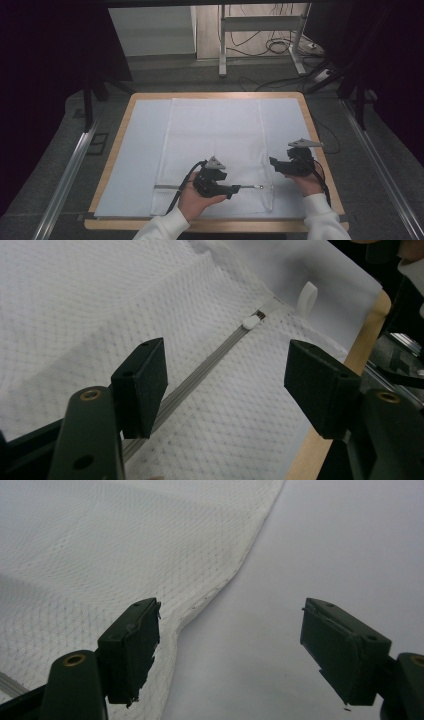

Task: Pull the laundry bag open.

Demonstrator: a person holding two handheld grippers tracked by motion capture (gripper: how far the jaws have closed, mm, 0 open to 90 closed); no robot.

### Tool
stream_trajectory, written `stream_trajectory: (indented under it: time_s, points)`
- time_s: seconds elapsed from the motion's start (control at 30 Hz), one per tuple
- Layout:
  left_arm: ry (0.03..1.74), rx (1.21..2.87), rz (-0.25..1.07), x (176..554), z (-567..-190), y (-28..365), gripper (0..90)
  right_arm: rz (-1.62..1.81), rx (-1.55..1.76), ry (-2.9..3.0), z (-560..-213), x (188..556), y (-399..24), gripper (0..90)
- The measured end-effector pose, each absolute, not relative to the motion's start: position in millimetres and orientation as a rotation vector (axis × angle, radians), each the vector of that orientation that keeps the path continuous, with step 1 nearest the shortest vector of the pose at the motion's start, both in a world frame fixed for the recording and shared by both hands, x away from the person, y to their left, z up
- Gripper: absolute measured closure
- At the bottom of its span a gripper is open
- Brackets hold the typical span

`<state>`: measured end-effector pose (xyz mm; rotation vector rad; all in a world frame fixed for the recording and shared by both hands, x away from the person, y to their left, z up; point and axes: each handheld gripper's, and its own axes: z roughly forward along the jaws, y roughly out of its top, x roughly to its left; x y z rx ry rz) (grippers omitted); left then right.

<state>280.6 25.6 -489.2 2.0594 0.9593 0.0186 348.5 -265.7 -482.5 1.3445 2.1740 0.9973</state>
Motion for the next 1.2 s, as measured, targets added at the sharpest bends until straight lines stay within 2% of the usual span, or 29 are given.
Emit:
stream_trajectory:
  time_s: [0.5, 1.2]
  points:
    - [0.953, 2.072, -0.07, 288.5, -494.6, 4.3, 35.4, 0.996, 1.331, 2.164, -482.6, 347.5, -264.8, 23.6]
    - [0.945, 2.123, -0.09, 296.7, -504.7, -25.5, 37.4, 0.99, 1.316, 2.162, -483.1, 346.5, -261.2, 23.9]
